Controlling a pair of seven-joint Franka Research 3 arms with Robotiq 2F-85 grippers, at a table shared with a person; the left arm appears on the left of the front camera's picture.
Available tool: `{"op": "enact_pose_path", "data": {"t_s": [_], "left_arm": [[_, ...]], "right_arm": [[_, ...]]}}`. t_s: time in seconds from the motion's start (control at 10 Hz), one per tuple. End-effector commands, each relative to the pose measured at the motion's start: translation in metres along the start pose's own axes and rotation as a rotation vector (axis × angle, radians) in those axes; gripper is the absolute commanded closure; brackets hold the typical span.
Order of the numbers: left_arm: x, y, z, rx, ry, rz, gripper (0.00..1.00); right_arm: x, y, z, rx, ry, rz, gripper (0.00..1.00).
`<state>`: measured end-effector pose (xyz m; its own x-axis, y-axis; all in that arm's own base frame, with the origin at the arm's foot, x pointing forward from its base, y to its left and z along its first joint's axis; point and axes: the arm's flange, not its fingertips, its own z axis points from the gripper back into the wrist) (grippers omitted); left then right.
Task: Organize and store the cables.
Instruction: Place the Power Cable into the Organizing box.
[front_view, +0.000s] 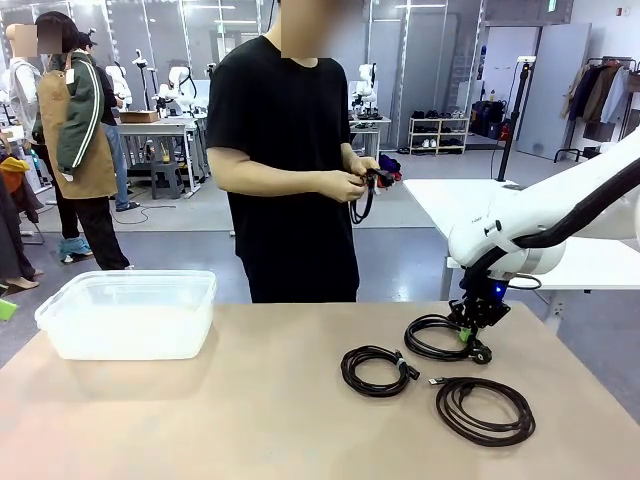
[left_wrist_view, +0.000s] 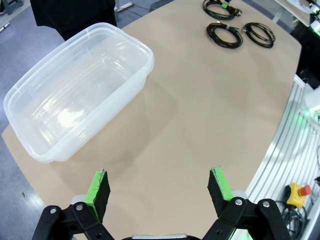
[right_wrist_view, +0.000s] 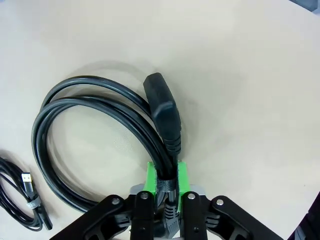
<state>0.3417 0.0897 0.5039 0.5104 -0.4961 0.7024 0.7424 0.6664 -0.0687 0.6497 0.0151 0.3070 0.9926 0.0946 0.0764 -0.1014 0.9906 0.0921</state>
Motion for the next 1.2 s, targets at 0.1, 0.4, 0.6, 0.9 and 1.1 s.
{"op": "enact_pose_path", "data": {"t_s": [0.1,0.4,0.6,0.9,1.1], "left_arm": [[-0.001,0.0,0.001,-0.006,0.0,-0.01,0.0],[-0.001,0.0,0.001,-0.006,0.0,-0.01,0.0],[-0.001,0.0,0.001,-0.006,0.0,-0.01,0.0],[-0.001,0.0,0.001,-0.006,0.0,-0.01,0.0],[-0.001,0.0,0.001,-0.006,0.0,-0.01,0.0]], "right_arm": [[-0.004,0.002,0.01,-0.041,0.003,-0.025,1.0],[-0.011,0.023,0.075,-0.116,-0.036,0.016,1.0],[-0.014,0.053,0.111,-0.076,-0.065,-0.011,1.0],[-0.03,0.121,0.137,-0.074,-0.121,-0.058,1.0],[-0.048,0.186,0.139,-0.017,-0.187,-0.058,1.0]]}}
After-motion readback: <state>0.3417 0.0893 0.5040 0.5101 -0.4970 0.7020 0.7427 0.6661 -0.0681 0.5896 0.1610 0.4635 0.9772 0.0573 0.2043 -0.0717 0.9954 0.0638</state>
